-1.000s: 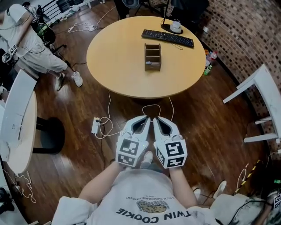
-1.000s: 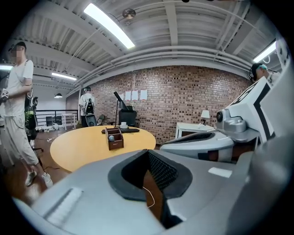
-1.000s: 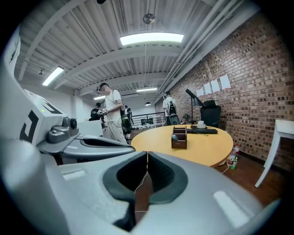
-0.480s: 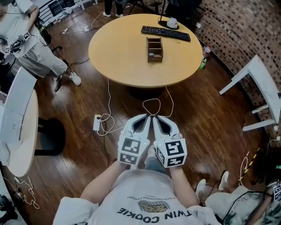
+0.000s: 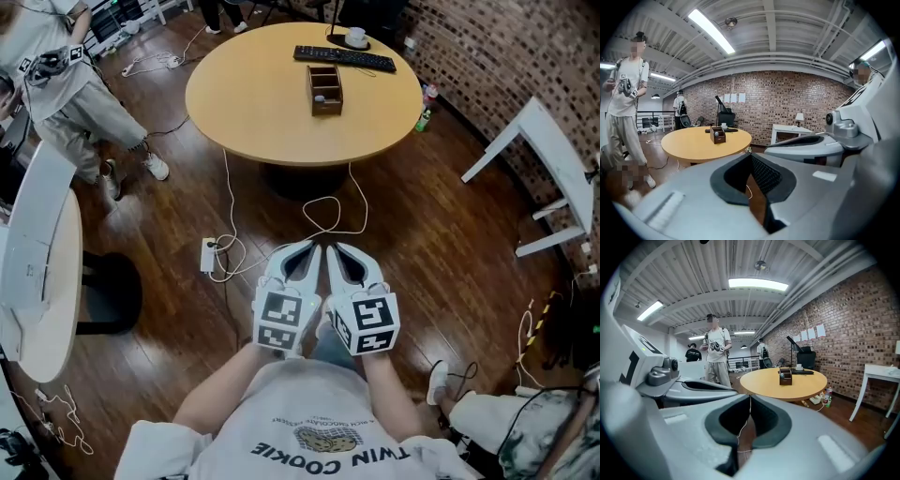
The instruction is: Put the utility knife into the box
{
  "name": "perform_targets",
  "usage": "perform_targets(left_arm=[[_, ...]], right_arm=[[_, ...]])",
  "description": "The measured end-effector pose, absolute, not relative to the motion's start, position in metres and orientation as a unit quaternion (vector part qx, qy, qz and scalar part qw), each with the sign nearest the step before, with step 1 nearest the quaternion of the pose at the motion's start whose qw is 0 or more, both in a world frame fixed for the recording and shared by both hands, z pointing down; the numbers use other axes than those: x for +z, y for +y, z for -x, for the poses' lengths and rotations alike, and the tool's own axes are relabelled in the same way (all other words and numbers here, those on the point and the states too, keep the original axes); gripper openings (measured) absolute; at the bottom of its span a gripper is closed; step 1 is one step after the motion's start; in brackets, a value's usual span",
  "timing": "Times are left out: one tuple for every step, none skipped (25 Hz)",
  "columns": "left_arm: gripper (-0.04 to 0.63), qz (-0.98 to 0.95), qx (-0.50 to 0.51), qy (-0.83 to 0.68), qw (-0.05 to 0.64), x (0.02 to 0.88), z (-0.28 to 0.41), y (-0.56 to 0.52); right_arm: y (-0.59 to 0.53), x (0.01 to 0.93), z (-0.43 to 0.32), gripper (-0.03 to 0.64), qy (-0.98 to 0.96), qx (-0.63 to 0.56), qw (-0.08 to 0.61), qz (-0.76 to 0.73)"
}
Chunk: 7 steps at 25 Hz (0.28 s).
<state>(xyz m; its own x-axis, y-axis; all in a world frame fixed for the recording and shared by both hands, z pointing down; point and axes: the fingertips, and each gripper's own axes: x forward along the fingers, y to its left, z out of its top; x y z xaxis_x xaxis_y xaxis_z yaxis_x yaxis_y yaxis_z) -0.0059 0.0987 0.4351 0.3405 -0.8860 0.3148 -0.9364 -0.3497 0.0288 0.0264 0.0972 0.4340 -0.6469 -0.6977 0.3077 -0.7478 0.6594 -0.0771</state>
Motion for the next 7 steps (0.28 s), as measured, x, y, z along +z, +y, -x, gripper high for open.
perform_targets(left_arm=[[0.008,-0.811,0.123,-0.562,0.105,0.436,0.008,0.103],[0.008,-0.811,0.123,-0.563,0.107,0.437,0.010,0.108],[0.008,-0.810,0.122,-0.563,0.109,0.439,0.013,0.112],[0.008,-0.810,0.123,-0.563,0.111,0.440,0.014,0.116],[0.008,-0.810,0.123,-0.563,0.111,0.442,0.016,0.119],[0.008,-0.810,0.123,-0.563,0.112,0.443,0.017,0.123],[0.008,-0.810,0.123,-0.562,0.112,0.444,0.018,0.126]], right_arm=[[0.101,0.434,-0.025,0.005,-0.901,0.100,0.126,-0.403],[0.105,0.435,-0.024,0.005,-0.900,0.100,0.125,-0.405],[0.109,0.436,-0.023,0.005,-0.899,0.101,0.125,-0.407],[0.113,0.437,-0.022,0.005,-0.899,0.102,0.124,-0.408],[0.117,0.438,-0.020,0.005,-0.898,0.102,0.124,-0.409],[0.121,0.439,-0.019,0.005,-0.898,0.103,0.124,-0.409],[0.125,0.440,-0.017,0.005,-0.898,0.103,0.124,-0.410]])
